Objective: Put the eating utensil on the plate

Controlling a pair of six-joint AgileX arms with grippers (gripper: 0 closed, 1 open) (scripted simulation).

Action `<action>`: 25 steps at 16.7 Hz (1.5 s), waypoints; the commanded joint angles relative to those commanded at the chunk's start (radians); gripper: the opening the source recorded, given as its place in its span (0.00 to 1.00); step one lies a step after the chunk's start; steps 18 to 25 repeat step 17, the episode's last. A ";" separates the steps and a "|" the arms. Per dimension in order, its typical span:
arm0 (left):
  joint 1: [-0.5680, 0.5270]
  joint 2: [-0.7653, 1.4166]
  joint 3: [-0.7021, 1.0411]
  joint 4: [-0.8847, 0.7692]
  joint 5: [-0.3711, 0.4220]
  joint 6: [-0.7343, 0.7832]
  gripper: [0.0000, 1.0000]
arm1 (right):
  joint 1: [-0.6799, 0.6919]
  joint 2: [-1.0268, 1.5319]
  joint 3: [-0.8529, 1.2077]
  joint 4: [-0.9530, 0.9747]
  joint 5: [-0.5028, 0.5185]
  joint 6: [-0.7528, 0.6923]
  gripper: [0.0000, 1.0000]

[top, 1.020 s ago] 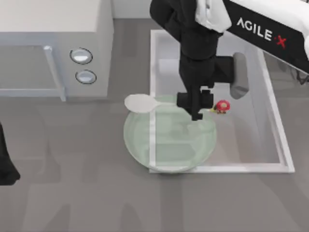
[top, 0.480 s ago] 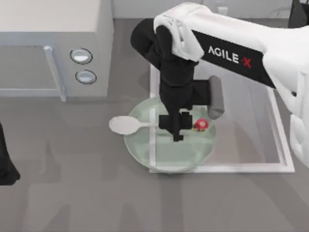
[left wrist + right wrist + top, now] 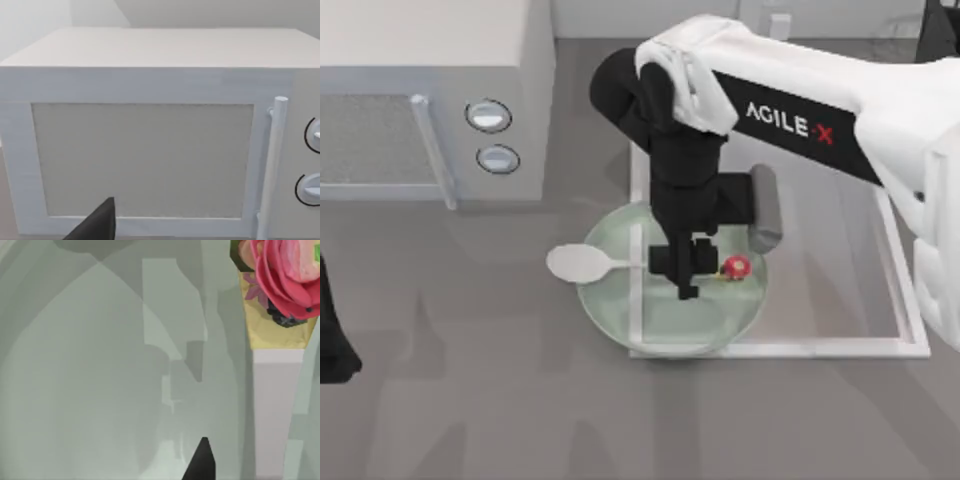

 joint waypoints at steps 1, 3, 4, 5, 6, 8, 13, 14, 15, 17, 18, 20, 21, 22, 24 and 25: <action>0.000 0.000 0.000 0.000 0.000 0.000 1.00 | 0.000 0.000 0.000 0.000 0.000 0.000 0.23; 0.000 0.000 0.000 0.000 0.000 0.000 1.00 | 0.000 0.000 0.000 0.000 0.000 0.000 0.38; 0.000 0.000 0.000 0.000 0.000 0.000 1.00 | 0.000 0.000 0.000 0.000 0.000 0.000 0.45; 0.000 0.000 0.000 0.000 0.000 0.000 1.00 | 0.000 0.000 0.000 0.000 0.000 0.000 0.53; 0.000 0.000 0.000 0.000 0.000 0.000 1.00 | 0.000 0.000 0.000 0.000 0.000 0.000 0.60; 0.000 0.000 0.000 0.000 0.000 0.000 1.00 | 0.000 0.000 0.000 0.000 0.000 0.000 0.75; 0.000 0.000 0.000 0.000 0.000 0.000 1.00 | 0.000 0.000 0.000 0.000 0.000 0.000 1.00; 0.000 0.000 0.000 0.000 0.000 0.000 1.00 | 0.000 0.000 0.000 0.000 0.000 0.000 1.00; 0.000 0.000 0.000 0.000 0.000 0.000 1.00 | 0.000 0.000 0.000 0.000 0.000 0.000 1.00; 0.000 0.000 0.000 0.000 0.000 0.000 1.00 | 0.000 0.000 0.000 0.000 0.000 0.000 1.00; 0.000 0.000 0.000 0.000 0.000 0.000 1.00 | 0.000 0.000 0.000 0.000 0.000 0.000 1.00; 0.000 0.000 0.000 0.000 0.000 0.000 1.00 | 0.000 0.000 0.000 0.000 0.000 0.000 1.00; 0.000 0.000 0.000 0.000 0.000 0.000 1.00 | 0.000 0.000 0.000 0.000 0.000 0.000 1.00; 0.000 0.000 0.000 0.000 0.000 0.000 1.00 | 0.000 0.000 0.000 0.000 0.000 0.000 1.00; 0.000 0.000 0.000 0.000 0.000 0.000 1.00 | 0.000 0.000 0.000 0.000 0.000 0.000 1.00; 0.000 0.000 0.000 0.000 0.000 0.000 1.00 | 0.000 0.000 0.000 0.000 0.000 0.000 1.00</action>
